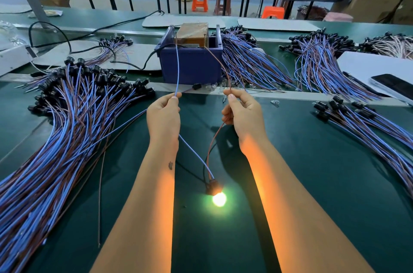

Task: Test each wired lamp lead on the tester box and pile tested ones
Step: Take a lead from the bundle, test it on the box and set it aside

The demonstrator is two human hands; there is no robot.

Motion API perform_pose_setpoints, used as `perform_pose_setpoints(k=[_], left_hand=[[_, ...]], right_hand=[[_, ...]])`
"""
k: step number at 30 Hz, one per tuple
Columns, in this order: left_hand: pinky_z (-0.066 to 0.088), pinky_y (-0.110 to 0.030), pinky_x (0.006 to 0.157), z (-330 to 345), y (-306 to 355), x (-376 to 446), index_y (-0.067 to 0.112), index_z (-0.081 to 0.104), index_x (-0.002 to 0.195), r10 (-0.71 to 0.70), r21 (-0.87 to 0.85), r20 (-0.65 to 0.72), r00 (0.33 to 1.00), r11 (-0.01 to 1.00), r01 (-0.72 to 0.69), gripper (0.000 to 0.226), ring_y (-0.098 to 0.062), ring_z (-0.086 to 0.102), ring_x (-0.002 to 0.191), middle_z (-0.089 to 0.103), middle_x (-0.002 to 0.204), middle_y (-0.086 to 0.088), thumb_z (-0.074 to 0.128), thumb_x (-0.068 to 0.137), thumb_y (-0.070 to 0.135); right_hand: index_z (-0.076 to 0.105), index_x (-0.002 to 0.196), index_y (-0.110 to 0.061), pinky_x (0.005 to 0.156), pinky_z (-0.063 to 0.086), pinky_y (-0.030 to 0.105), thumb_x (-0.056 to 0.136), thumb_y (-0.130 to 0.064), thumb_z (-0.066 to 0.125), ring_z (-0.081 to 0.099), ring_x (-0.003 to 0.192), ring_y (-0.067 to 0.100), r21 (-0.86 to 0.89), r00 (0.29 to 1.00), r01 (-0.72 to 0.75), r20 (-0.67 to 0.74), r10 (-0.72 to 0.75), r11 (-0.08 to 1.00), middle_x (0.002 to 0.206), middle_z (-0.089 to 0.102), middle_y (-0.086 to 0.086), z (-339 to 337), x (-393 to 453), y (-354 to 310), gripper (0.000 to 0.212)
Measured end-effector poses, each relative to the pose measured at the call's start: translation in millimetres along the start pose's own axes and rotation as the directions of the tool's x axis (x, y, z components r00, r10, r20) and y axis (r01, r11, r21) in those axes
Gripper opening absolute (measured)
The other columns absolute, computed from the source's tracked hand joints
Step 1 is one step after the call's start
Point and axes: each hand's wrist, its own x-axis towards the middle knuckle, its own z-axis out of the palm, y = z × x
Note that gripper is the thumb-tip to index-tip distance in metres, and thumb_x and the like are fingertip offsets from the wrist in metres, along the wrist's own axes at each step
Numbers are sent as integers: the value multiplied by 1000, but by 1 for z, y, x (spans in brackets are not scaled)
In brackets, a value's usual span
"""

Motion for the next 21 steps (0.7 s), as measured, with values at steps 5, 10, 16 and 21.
perform_pose_setpoints(k=[5, 10, 16, 21], left_hand=[[32, -20, 46, 1, 0, -1, 27, 71, 89, 7, 41, 45, 999, 999, -9, 27, -5, 34, 43, 51, 62, 9, 50, 97, 15], [42, -12, 57, 8, -1, -9, 29, 74, 94, 78, 98, 221, 972, 990, -102, 20, 4, 48, 55, 59, 73, 13, 57, 97, 18], [38, -20, 55, 14, 2, -16, 20, 72, 82, 16, -51, 391, 920, 999, 4, 24, -5, 45, 52, 55, 63, 4, 55, 97, 13], [40, -17, 48, 12, 6, -17, 14, 65, 78, 9, -117, 340, 940, 993, 33, 21, -6, 44, 49, 52, 58, 5, 57, 96, 10]], right_hand=[[67, 97, -26, 52, 45, 17, 102, -11, 45, 54, 52, 8, 8, 1000, 18, 24, -18, 1000, 61, 57, -5, 1, 0, 2, 27], [68, 103, -23, 61, 50, 19, 100, -3, 47, 56, 61, 6, 41, 985, 90, 146, -95, 995, 72, 59, -2, 9, -8, -1, 29], [52, 93, -12, 57, 50, 21, 96, 4, 54, 58, 59, 10, 61, 960, 136, 239, -147, 989, 71, 64, 2, 19, -17, -3, 16], [58, 87, -13, 57, 50, 20, 96, -3, 55, 57, 59, 8, 0, 963, 133, 238, -129, 991, 69, 61, 3, 13, -14, -2, 14]])
